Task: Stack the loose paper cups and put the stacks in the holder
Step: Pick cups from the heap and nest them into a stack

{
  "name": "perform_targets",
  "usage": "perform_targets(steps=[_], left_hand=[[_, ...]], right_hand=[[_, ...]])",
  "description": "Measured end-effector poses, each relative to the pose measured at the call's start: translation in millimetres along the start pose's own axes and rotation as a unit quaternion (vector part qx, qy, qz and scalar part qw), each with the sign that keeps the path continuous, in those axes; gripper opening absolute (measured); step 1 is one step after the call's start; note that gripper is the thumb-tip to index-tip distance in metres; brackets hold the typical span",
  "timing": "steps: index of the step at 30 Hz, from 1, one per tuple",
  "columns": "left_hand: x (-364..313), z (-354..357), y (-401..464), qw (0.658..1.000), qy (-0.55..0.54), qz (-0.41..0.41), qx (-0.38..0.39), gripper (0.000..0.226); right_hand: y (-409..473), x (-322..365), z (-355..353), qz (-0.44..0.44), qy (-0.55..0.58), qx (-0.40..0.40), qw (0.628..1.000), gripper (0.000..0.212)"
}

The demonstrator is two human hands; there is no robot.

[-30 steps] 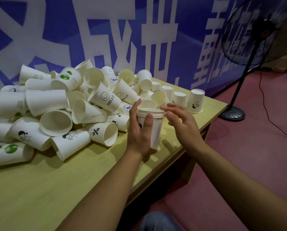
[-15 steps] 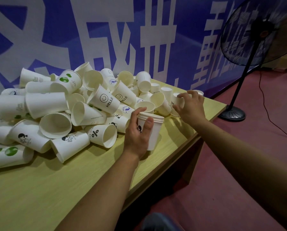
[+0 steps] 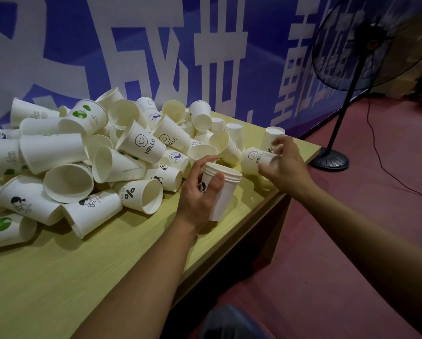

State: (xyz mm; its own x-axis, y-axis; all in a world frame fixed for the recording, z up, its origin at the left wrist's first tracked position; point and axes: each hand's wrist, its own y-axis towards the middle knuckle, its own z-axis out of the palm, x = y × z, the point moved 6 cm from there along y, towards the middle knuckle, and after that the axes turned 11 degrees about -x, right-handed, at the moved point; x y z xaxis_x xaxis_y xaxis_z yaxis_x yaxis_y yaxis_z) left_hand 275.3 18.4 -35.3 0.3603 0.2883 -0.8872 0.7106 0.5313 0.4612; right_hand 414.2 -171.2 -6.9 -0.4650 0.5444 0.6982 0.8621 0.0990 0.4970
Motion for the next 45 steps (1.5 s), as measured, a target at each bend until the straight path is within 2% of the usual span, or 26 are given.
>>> perform_targets(steps=[2,3,5,7,9,11,13,16,18,22,25,30,33,35,37,41,45], left_hand=[[-1.0,-0.4,-0.1,1.0,-0.004,0.002,0.0,0.041],[-2.3,0.1,-0.6,1.0,-0.005,0.002,0.003,0.042],[-3.6,1.6,-1.7,1.0,-0.006,0.003,0.013,0.046],[-3.0,2.2,-2.4,1.0,-0.001,0.005,0.019,0.052],[-1.1,2.8,-2.5,1.0,0.003,0.006,0.025,0.059],[-0.9,3.8,-3.1,0.999,0.005,0.008,0.034,0.061],[-3.5,5.0,-4.4,0.999,0.011,0.01,0.041,0.064],[-5.1,6.0,-6.1,0.998,0.025,0.017,0.046,0.085],[-4.8,5.3,-6.0,0.999,0.013,0.01,0.044,0.087],[-7.0,0.3,-3.1,1.0,-0.011,0.003,0.002,0.096],[-7.6,-3.0,-0.4,0.999,-0.014,0.008,-0.034,0.079],[-3.4,-12.8,6.0,0.995,-0.03,0.004,-0.091,0.048],[-0.9,-8.9,5.4,0.996,-0.035,-0.001,-0.077,0.035],[1.4,-7.1,5.3,0.997,-0.027,-0.001,-0.066,0.03],[2.6,-6.7,5.2,0.998,-0.024,-0.009,-0.059,0.033],[2.0,-7.5,5.1,0.998,-0.013,-0.021,-0.052,0.042],[3.5,-7.0,5.3,0.999,-0.006,-0.019,-0.046,0.043]], right_hand=[[-1.2,-3.0,4.1,0.011,-0.053,0.086,0.995,0.089],[-1.6,-4.3,5.9,0.025,-0.07,0.131,0.989,0.095],[-1.8,-7.4,10.0,0.038,-0.103,0.204,0.973,0.094],[-1.6,-3.6,11.6,0.032,-0.095,0.233,0.967,0.088],[0.2,10.2,5.1,0.028,-0.022,0.198,0.98,0.083],[4.2,26.7,-7.6,0.018,0.07,0.124,0.99,0.081],[4.7,44.4,-16.3,0.003,0.145,0.074,0.987,0.082],[-5.6,69.9,-14.1,-0.012,0.216,0.078,0.973,0.08],[-15.7,81.1,-5.2,-0.028,0.223,0.103,0.969,0.073],[-32.6,88.7,14.1,-0.079,0.188,0.131,0.97,0.063],[-34.1,88.6,18.2,-0.089,0.173,0.125,0.973,0.057],[-35.8,80.5,23.6,-0.125,0.123,0.155,0.972,0.031],[-24.7,68.7,20.5,-0.156,0.091,0.099,0.979,0.024],[-9.3,53.4,17.8,-0.152,0.039,0.027,0.987,0.025],[6.0,35.9,18.1,-0.123,-0.041,-0.01,0.992,0.037],[23.6,8.2,26.2,-0.073,-0.149,0.03,0.986,0.058],[25.5,-0.6,29.3,-0.07,-0.13,0.028,0.989,0.054]])
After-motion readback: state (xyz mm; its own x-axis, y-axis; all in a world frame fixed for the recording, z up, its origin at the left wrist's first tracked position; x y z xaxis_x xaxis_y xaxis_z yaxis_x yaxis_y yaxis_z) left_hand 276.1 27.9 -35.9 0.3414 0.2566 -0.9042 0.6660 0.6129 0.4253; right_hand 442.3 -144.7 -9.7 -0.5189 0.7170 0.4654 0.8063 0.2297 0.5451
